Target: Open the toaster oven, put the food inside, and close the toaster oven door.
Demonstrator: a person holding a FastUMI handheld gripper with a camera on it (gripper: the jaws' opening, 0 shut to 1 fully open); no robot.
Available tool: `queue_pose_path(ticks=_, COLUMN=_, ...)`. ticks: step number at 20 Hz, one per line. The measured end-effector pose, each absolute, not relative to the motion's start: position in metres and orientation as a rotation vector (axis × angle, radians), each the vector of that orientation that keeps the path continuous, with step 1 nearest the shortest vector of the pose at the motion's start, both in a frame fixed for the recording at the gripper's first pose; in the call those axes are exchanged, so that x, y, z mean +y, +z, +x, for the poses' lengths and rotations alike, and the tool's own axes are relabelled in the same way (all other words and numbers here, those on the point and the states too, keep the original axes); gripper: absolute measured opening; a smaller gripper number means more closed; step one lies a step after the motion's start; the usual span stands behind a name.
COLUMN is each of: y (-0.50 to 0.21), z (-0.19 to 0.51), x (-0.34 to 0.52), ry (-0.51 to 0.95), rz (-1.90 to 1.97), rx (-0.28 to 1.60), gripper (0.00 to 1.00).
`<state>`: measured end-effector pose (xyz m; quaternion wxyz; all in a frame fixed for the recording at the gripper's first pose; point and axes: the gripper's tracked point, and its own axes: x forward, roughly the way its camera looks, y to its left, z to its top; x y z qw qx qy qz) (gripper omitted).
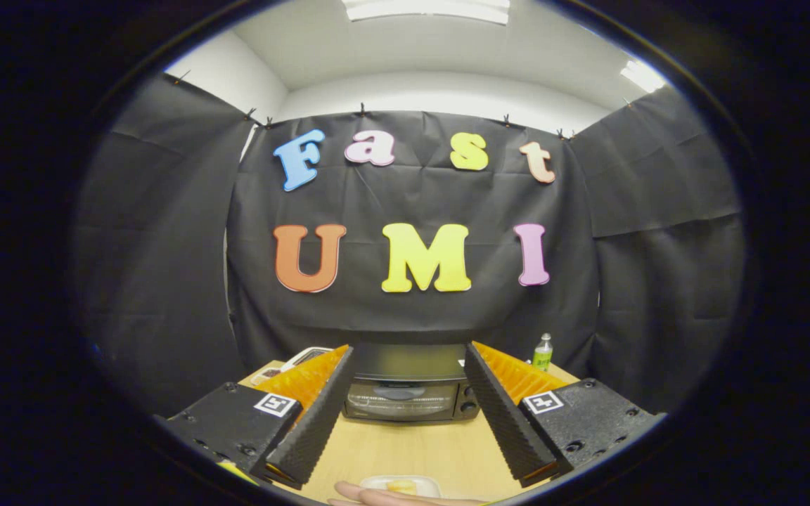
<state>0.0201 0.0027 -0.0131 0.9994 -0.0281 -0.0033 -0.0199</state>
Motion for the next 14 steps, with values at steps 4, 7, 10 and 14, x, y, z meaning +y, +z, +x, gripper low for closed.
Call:
queue_pose_path(ticks=4, y=-0.027, z=0.050, x=0.000, ry=-0.053, rz=-0.042, rx=0.011, gripper=1.00)
queue_pose_path(ticks=7, y=-0.045, z=0.090, x=0.003, ry=-0.043, rz=-0.031, rx=0.041, gripper=1.00)
queue_pose_path(ticks=10, y=-0.069, z=0.139, x=0.000, ry=-0.054, rz=-0.054, rx=0.087, gripper=1.00)
queue_pose_path(ticks=14, y=-0.111, z=0.201, x=-0.002, ry=-0.048, rz=-0.043, rx=0.178, gripper=1.00)
